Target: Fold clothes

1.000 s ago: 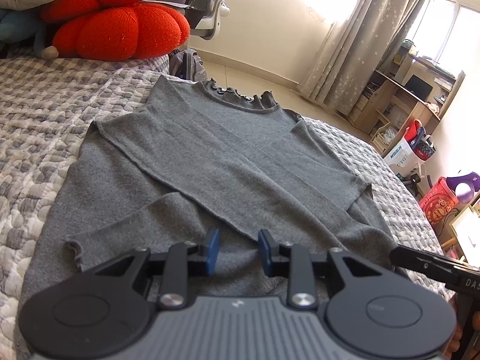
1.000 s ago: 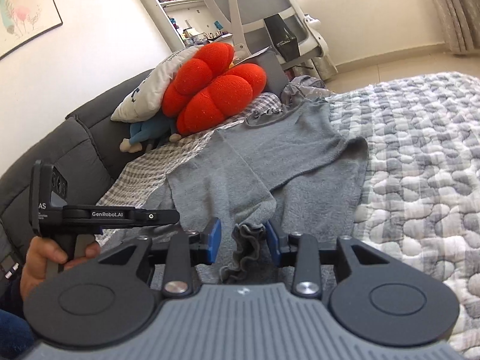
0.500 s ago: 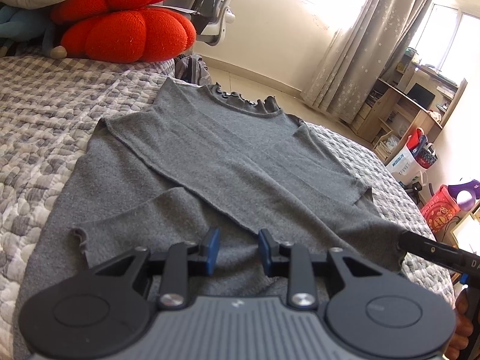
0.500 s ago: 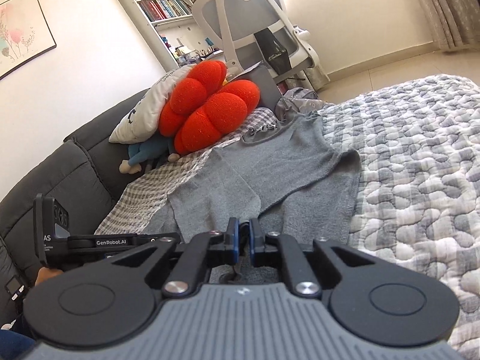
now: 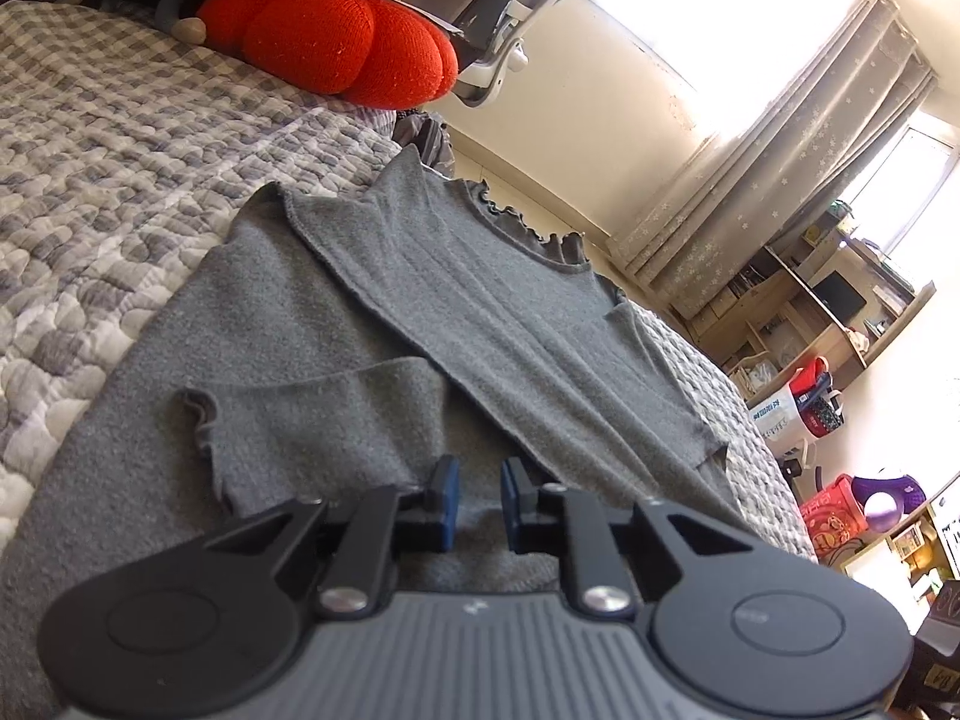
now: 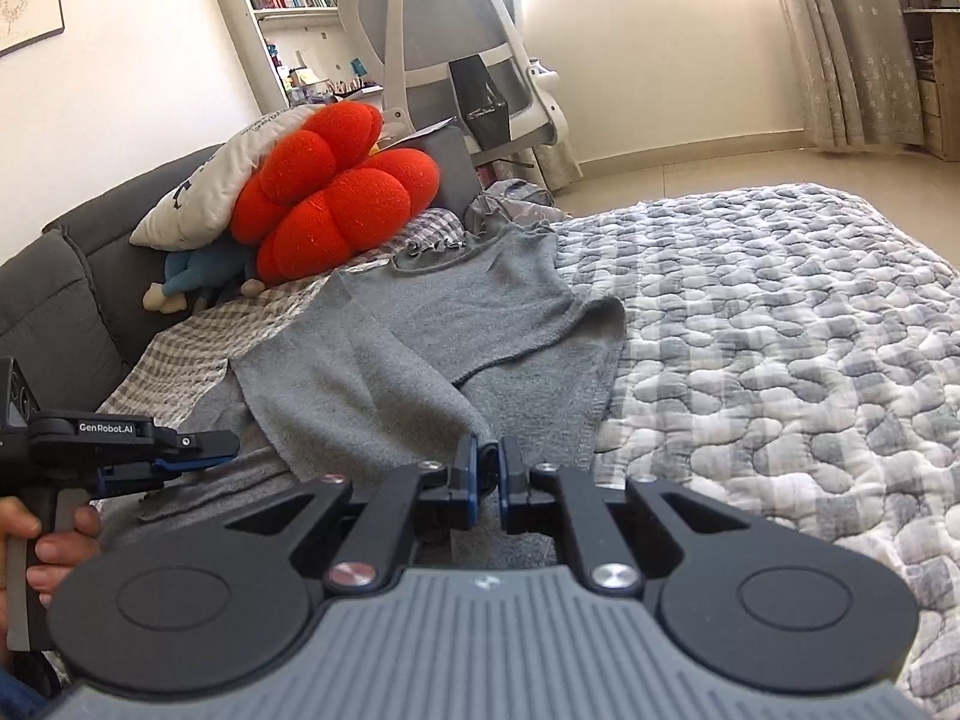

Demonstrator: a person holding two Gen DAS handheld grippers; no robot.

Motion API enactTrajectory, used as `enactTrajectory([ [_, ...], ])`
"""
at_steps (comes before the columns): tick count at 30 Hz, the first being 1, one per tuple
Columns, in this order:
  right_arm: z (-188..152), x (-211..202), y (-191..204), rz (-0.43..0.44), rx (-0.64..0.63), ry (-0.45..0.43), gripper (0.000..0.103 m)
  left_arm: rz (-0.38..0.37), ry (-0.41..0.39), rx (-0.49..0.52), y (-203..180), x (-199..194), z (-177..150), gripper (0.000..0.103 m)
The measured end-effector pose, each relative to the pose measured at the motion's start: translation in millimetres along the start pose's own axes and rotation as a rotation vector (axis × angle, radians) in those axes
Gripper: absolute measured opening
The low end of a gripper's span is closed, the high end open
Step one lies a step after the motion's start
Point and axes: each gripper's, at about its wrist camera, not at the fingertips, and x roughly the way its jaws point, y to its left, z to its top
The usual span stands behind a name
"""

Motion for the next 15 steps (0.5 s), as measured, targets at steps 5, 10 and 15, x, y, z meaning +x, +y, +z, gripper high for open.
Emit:
enactTrajectory([
  [5,0,-3,5,-0.064,-0.036,0.003,0.024,-0.011,-0.005,-0.036,8,-3,0,0.016],
  [10,1,-9,21,-0.123,-0.134,-0.025,0.046,-0.008,0.0,-0.073,11,-9,-2,0.012],
  [15,1,-7,49,-0.065,-0.264,-0.019,0.048,-0.023,0.012,-0.122,18,-21,0,0.018],
])
